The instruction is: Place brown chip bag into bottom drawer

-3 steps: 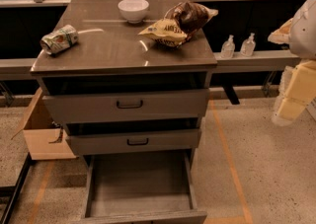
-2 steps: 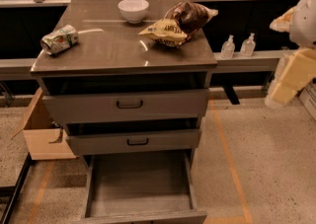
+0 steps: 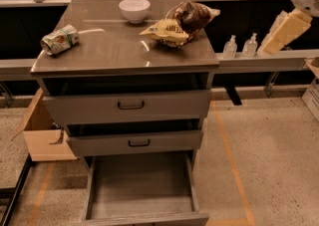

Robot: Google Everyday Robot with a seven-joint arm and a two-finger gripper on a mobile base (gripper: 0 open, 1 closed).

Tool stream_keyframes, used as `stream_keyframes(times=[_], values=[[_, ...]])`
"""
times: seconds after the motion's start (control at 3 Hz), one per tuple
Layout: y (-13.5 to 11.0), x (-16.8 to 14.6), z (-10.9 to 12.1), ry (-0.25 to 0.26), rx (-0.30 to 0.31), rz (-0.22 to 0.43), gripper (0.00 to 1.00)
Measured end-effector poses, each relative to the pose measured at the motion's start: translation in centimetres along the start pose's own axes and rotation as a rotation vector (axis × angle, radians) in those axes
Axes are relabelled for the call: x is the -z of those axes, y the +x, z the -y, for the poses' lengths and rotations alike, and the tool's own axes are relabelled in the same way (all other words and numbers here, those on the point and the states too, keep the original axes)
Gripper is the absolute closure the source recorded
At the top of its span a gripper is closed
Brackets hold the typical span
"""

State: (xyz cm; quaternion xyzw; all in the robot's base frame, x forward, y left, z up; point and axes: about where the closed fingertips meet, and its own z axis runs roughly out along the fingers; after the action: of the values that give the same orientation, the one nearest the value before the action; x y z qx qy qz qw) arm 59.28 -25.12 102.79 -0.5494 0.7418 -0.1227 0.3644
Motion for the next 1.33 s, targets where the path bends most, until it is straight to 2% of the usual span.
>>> stream_keyframes(times=[0.33,0.67,1.0,1.33], values=[[0.6,-3.0,7.4,0.169,0.096,0.025,0.00],[0.3,-2.9,8.6,0.198,0.101,0.039,0.00],[0.3,-2.9,8.5,0.193,0.101,0.038,0.00],[-0.3,-5.2,8.7,0.201,0.183,0.105,0.00]])
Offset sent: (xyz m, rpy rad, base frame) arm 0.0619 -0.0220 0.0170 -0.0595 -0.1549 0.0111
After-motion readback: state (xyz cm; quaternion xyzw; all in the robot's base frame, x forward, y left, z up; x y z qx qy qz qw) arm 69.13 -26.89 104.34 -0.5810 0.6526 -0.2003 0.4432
